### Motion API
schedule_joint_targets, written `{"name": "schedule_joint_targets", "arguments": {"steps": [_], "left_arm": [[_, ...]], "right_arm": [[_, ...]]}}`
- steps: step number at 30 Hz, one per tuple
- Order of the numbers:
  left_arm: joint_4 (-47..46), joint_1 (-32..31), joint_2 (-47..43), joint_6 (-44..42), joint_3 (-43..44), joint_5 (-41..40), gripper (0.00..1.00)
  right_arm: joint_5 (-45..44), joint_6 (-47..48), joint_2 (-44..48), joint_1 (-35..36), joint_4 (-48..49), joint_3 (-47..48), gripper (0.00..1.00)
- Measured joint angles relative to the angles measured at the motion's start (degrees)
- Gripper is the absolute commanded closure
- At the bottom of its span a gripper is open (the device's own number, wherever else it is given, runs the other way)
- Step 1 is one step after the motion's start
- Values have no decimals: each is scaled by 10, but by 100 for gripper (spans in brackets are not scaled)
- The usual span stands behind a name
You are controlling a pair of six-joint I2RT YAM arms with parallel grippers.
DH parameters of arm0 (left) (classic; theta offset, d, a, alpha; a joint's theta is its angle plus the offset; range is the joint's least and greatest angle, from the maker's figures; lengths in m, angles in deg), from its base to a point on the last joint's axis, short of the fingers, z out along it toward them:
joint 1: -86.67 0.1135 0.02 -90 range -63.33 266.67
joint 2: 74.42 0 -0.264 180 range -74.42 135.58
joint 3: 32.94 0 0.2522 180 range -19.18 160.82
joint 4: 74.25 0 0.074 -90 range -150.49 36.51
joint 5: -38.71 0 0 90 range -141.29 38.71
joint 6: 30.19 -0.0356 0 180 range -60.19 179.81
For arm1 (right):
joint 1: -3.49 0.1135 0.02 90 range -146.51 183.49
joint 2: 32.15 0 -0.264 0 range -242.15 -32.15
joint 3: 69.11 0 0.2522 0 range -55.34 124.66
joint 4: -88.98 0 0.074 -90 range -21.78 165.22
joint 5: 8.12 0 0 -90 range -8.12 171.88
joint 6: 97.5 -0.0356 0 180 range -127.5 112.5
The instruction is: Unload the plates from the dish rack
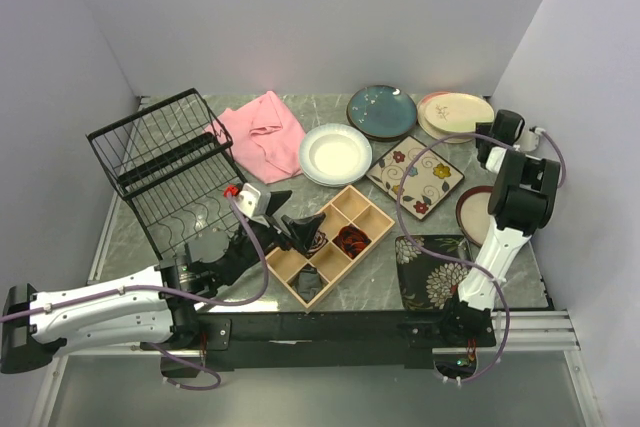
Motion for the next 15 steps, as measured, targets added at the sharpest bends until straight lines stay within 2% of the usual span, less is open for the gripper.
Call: {"name": "schedule_joint_targets", "arguments": {"steps": [5, 7, 15], "left_arm": [[0, -3, -3, -2, 0, -5, 1], [0, -5, -2, -2, 0, -6, 1], [8, -7, 9, -2, 0, -8, 0]], "right_arm": [[-7, 15, -5, 15, -17, 30, 51], [-21, 26, -5, 24, -57, 52, 48], [-46, 71, -12, 33, -204, 136, 51]]}}
